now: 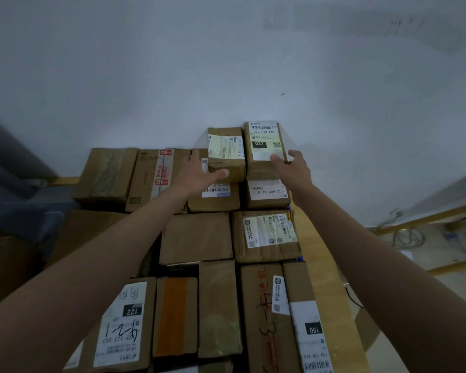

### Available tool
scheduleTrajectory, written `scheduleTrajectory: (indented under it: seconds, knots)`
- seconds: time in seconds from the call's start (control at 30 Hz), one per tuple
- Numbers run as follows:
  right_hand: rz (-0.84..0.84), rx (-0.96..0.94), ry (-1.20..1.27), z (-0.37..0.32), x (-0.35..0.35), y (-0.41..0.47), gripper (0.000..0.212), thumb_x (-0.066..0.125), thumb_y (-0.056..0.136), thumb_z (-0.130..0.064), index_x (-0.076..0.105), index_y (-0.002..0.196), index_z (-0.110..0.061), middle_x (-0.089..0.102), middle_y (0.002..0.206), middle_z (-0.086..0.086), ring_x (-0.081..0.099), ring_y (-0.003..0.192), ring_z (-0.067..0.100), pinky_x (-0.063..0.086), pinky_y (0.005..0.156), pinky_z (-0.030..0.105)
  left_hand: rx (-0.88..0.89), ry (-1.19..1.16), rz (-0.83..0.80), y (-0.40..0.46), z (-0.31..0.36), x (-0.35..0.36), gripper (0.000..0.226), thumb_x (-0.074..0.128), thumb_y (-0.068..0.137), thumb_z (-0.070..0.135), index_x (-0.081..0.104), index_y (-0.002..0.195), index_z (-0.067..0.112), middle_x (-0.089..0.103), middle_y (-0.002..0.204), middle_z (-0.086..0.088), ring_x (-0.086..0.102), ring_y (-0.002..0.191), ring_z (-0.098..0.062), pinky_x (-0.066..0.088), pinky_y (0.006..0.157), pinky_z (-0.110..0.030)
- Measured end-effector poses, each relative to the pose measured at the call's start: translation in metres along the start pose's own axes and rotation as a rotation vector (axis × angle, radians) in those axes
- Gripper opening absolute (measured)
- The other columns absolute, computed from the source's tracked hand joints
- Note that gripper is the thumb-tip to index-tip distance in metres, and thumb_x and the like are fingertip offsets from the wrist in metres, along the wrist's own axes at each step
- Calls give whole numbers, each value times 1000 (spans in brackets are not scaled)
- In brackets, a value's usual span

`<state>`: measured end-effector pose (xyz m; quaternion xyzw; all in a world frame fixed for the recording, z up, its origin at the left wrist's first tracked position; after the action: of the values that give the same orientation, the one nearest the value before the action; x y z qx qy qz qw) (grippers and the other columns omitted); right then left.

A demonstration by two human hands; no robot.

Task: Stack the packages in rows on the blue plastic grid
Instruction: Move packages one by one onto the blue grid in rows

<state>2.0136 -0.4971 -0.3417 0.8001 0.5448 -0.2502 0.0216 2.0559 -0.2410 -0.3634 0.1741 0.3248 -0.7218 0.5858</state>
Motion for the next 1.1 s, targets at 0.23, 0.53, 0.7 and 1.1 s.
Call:
scheduleTrajectory:
  seconds: [0.23, 0.53, 0.7, 1.1]
  knots:
    - [-18, -158, -184, -60, -13, -68, 65, 64, 86, -24, 34, 144, -19, 41, 131, 11, 56, 80, 11, 47, 64, 25, 67, 166, -20, -68, 7, -60, 69, 68, 83, 52, 48, 137, 15, 50, 141, -5, 50, 121, -18, 40, 90, -30]
    - [-361, -182, -514, -83, 7, -193, 60, 68, 88, -23, 39, 141, -20, 52, 114, 6, 61, 88, 21, 61, 71, 37, 114, 420, -185, -187, 1, -101, 63, 67, 82, 53, 50, 134, 22, 54, 133, -3, 53, 115, -18, 46, 96, -35]
    - [-520, -219, -672, -90, 30, -257, 65, 70, 87, -19, 38, 144, -23, 49, 136, 12, 63, 96, 21, 61, 59, 30, 121, 494, -230, -254, -1, -109, 64, 66, 86, 49, 47, 139, 18, 52, 139, -5, 49, 124, -22, 41, 104, -38]
    - [-791, -486, -736, -118, 95, -407, 64, 73, 86, -20, 42, 141, -26, 47, 139, 10, 63, 91, 20, 58, 52, 28, -36, 486, -102, -426, -52, -149, 64, 63, 88, 51, 49, 138, 12, 53, 137, -7, 53, 121, -24, 45, 97, -33]
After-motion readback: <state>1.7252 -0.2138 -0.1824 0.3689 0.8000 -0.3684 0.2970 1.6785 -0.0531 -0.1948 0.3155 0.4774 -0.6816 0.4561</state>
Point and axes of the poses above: each hand's wrist, its own y-axis towards the middle knuckle, its own x-axis out of the palm, z = x × y, the point moved 10 cm from there along y, towards the middle knuckle
